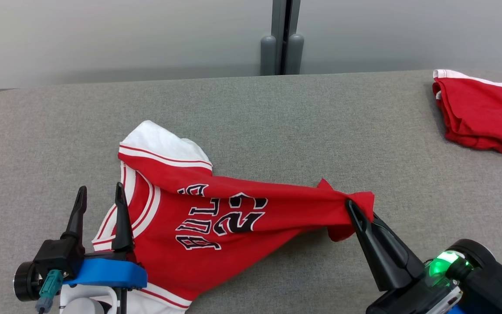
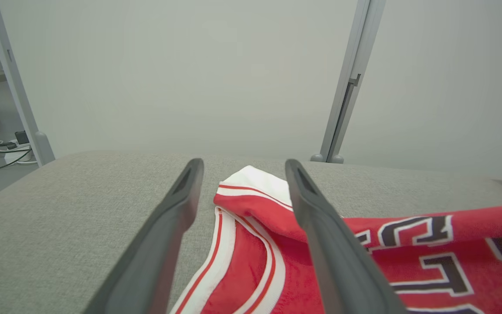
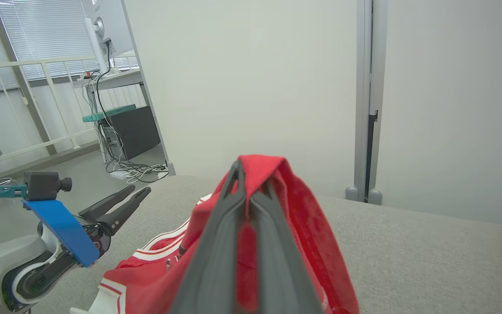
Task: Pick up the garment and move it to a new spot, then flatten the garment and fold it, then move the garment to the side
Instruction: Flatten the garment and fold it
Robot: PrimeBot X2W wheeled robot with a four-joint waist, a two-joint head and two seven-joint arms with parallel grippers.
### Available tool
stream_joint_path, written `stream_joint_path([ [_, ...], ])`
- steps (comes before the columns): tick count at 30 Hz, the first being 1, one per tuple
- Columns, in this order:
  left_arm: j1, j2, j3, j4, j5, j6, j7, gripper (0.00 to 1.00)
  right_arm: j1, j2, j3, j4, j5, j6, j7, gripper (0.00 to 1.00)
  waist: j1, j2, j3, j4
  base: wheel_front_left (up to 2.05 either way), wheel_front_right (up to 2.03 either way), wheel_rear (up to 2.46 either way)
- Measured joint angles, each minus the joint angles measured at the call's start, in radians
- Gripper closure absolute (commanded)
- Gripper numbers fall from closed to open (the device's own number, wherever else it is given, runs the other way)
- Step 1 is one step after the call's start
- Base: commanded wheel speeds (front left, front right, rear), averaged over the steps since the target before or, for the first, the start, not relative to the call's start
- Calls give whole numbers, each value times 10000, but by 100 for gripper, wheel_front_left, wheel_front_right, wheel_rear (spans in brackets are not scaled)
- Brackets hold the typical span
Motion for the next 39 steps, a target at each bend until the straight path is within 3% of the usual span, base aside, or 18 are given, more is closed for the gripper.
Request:
stream_joint_path([
  [5,-25,0,8,27,-4,0,2,0,171,44,-180,56,-92,0,151,100,0,0,5,20,0,0,0],
  [18,-35,0,-100,36,-90,63,0,0,-337,-96,-836,1900,157,0,-477,100,0,1,-35,225,0,0,0],
  [29,-183,-2,-443,119,-261,146,0,0,-2989,-723,-828,5891,303,0,-1436,100,0,1,-5,851,0,0,0],
  [37,-186,0,-556,138,-284,161,0,0,-4974,-819,-575,9246,397,0,-2190,100,1,2,127,1240,0,0,0],
  [38,-185,0,-570,142,-284,163,2,0,-5196,-815,-560,9674,410,0,-2276,90,1,2,141,1262,0,0,0],
  [39,-185,0,-579,148,-286,178,2,0,-5402,-815,-529,10111,408,0,-2284,53,1,1,152,1278,0,0,0],
])
